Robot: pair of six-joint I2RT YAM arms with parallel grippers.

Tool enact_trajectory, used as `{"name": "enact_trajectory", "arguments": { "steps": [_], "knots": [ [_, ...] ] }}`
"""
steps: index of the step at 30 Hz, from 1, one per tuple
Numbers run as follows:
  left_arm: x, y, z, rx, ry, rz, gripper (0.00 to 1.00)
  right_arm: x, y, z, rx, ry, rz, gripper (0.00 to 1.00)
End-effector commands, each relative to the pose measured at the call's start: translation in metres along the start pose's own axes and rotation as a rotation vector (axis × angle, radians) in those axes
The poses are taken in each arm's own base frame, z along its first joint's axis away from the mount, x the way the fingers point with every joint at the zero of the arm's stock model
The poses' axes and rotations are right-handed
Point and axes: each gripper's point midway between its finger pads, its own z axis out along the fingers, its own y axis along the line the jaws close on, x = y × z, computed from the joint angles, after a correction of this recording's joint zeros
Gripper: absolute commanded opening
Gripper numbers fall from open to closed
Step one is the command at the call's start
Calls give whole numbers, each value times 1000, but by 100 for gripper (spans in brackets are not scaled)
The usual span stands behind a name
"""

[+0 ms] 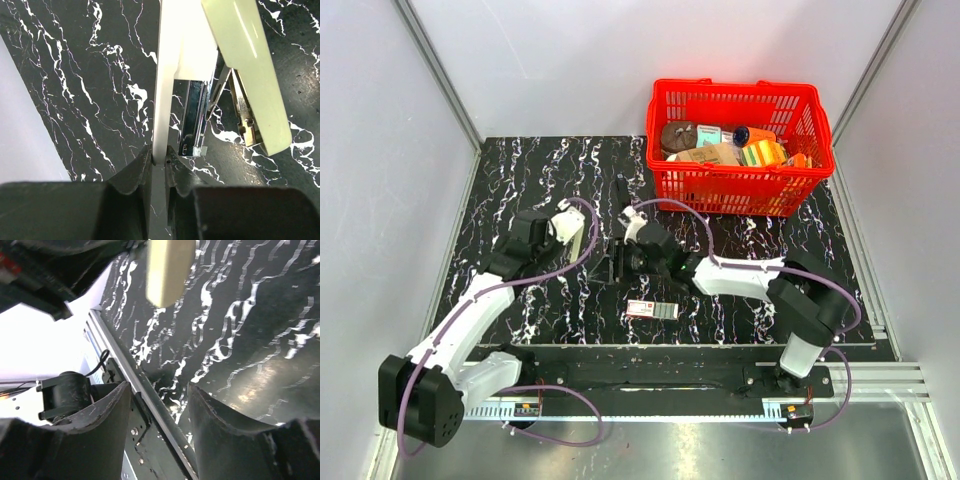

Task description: Unload the staples from the stapler

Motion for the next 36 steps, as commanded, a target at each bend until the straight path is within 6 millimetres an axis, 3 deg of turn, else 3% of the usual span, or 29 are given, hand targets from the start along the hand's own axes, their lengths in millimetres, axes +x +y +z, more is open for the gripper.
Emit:
{"name": "enact_trajectory", "arguments": {
  "steps": [1,5,8,14,20,24,36],
  "knots": [
    [-37,21,-11,-62,-79,-95,0,-21,74,-8,-153,-199,-173,55],
    [-45,11,-19,7,-83,-135,0,-23,96,-20,-184,-388,-449,56],
    [-47,8,-22,26,-71,-135,0,-17,99,-35,-245,-545,-654,54],
    [-49,-1,-25,41,-97,-108,0,-8,117,-21,-191,-569,-950,48],
    [-55,-2,-30,-7,-144,-39,0,-4,119,-7,-24,-666,-1218,43],
    [-63,-2,-37,-47,-200,-12,0,-6,115,0,49,-733,-1303,41],
    [-53,4,-49,-162,-200,82,0,-21,103,11,197,-859,-1343,27]
  ]
}}
